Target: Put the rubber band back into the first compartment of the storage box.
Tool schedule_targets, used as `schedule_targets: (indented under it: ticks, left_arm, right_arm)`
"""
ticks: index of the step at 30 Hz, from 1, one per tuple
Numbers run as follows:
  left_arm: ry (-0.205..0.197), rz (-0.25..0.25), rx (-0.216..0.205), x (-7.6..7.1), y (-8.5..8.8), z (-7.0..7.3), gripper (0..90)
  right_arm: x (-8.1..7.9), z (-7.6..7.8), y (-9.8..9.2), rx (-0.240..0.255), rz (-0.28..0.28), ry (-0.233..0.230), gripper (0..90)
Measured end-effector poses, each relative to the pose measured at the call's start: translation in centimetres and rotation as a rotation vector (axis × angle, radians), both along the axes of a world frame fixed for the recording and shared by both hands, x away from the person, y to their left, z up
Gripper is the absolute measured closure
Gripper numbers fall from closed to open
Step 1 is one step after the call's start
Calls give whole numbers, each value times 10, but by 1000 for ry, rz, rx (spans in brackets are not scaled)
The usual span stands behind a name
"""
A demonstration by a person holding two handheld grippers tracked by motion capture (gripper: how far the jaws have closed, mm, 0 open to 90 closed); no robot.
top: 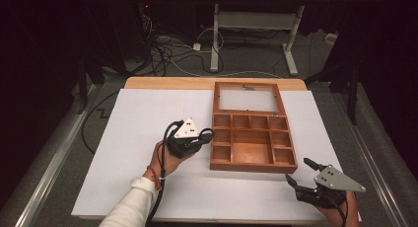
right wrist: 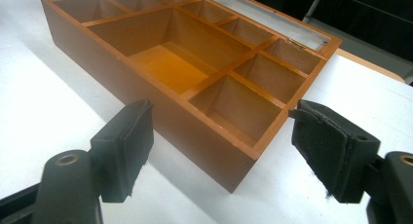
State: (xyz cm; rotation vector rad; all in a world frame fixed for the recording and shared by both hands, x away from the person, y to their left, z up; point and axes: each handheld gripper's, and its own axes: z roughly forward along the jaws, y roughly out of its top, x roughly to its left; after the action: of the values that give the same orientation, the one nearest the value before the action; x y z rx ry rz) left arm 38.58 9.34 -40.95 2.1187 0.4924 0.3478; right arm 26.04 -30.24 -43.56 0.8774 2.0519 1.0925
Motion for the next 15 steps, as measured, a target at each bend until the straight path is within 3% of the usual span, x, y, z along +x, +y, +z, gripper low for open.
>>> schedule_targets:
  ticks: [6,15]
  left_arm:
    - [0,4,19,16,-16,2,842]
    - [34,20,12,41,-31,1,842]
  right_arm:
    - [0,0,-2,1,-3,-1,237]
    - [-1,0,-2,1,-2,-6,240]
